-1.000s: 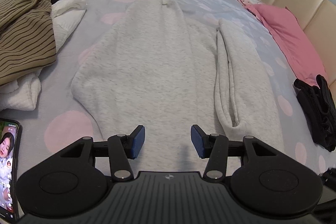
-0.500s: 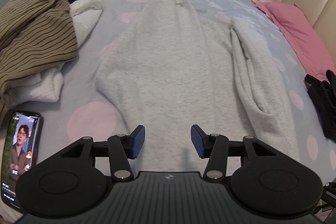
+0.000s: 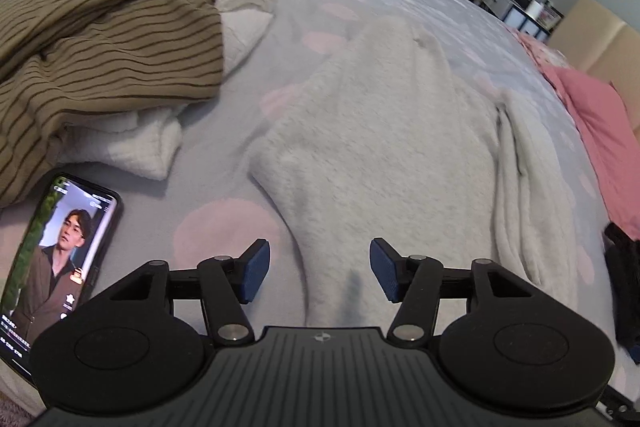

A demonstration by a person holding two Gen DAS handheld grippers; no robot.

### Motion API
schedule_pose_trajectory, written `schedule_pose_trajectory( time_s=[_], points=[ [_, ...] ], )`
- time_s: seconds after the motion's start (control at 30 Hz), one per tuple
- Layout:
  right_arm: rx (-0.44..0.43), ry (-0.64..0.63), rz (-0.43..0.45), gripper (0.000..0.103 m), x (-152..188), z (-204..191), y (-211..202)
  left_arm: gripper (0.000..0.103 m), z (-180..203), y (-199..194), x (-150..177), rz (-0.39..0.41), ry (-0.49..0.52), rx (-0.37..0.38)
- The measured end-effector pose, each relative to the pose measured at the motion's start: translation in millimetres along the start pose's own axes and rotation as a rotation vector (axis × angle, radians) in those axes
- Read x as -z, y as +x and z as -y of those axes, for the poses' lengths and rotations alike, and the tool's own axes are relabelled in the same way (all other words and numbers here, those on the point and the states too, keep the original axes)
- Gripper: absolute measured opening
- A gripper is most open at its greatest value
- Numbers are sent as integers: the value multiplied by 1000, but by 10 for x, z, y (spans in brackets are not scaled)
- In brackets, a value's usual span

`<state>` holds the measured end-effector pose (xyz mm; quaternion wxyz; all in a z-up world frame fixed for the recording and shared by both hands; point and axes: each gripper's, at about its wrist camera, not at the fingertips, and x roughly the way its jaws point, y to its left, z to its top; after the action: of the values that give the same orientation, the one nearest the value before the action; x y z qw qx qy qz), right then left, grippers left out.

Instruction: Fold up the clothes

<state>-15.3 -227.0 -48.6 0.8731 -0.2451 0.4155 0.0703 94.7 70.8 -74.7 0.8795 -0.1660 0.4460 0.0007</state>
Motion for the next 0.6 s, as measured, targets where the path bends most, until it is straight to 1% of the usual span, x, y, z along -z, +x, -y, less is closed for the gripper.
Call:
schedule_pose_trajectory(
  time_s=[0.13, 0.23, 0.47, 0.6],
  points=[
    [-2, 47, 13, 65, -135, 95, 89, 54, -146, 81, -68, 3, -74, 27],
    [-7, 75, 13, 65, -206, 132, 171, 54, -241, 161, -108, 2, -110, 41],
    [7, 110, -7, 65, -368, 227, 478, 54, -403, 390, -207, -8, -177, 11],
    [-1, 166, 1, 65, -460, 308, 603, 54, -421, 481, -239, 9, -172, 8]
  ],
)
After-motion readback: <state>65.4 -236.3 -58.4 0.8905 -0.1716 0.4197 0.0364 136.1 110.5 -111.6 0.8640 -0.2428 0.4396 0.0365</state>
